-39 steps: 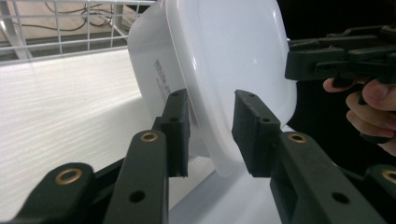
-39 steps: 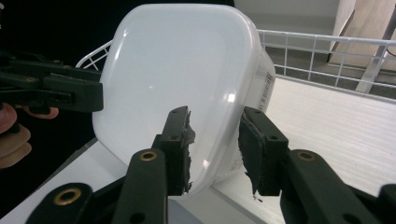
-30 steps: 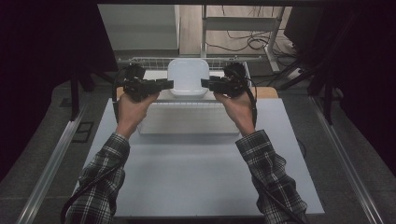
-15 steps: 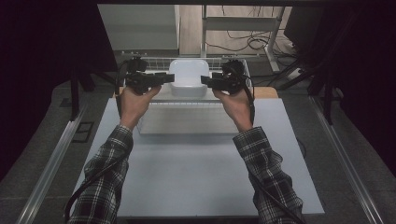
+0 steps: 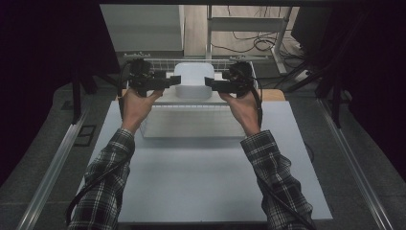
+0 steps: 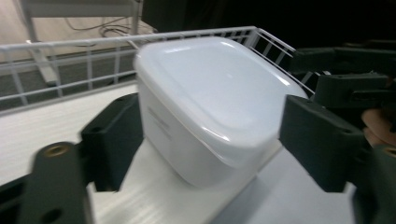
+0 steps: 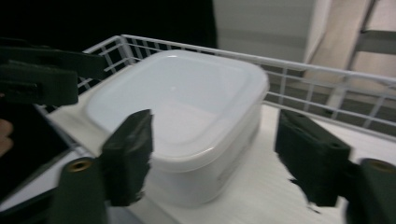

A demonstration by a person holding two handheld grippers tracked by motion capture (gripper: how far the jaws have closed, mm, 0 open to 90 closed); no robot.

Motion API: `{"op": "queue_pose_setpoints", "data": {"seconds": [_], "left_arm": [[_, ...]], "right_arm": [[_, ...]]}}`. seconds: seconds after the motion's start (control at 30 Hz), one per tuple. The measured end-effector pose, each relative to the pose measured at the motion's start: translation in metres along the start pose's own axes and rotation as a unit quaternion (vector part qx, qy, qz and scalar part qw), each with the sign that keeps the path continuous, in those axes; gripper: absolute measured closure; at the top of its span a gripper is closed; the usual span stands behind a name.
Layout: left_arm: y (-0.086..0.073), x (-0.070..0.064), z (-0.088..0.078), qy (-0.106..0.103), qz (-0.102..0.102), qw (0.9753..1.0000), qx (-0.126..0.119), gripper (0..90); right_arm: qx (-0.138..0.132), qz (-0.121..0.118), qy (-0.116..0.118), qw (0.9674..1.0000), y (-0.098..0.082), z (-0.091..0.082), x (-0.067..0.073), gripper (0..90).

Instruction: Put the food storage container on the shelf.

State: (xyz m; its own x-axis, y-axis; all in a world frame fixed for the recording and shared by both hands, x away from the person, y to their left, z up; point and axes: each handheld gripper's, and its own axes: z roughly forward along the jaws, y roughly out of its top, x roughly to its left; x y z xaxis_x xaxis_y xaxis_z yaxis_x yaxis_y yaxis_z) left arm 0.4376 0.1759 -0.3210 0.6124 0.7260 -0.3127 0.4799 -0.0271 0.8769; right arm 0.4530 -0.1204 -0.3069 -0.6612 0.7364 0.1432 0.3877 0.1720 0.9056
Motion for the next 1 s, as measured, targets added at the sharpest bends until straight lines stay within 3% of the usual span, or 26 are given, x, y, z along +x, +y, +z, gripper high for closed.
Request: {"op": "queue_pose_setpoints", "data": {"seconds": [0.03, 0.2, 0.27, 0.5, 0.67, 1.0], "left_arm": [[-0.005, -0.003, -0.001, -0.013, 0.012, 0.9998, 0.010, 13.7], [-0.018, -0.010, -0.001, -0.025, 0.032, 0.9988, 0.026, 7.5], [-0.021, -0.011, -0.001, -0.026, 0.036, 0.9987, 0.027, 6.3], [-0.040, -0.023, 0.000, -0.015, 0.079, 0.9961, 0.036, 3.3], [-0.050, -0.026, -0.003, -0.010, 0.085, 0.9957, 0.035, 3.2], [-0.064, -0.034, -0.011, -0.030, 0.095, 0.9946, 0.028, 4.0]], "right_arm": [[0.001, 0.000, 0.003, 1.0000, -0.002, -0.001, 0.001, 17.5], [0.008, -0.024, 0.017, 0.9995, -0.013, -0.005, 0.008, 6.8], [0.009, -0.029, 0.020, 0.9993, -0.018, -0.007, 0.010, 5.6], [0.018, -0.042, 0.029, 0.9985, -0.031, -0.009, 0.014, 4.5], [0.024, -0.055, 0.031, 0.9977, -0.039, -0.011, 0.018, 4.2], [0.028, -0.078, 0.038, 0.9959, -0.052, -0.020, 0.024, 4.2]]}}
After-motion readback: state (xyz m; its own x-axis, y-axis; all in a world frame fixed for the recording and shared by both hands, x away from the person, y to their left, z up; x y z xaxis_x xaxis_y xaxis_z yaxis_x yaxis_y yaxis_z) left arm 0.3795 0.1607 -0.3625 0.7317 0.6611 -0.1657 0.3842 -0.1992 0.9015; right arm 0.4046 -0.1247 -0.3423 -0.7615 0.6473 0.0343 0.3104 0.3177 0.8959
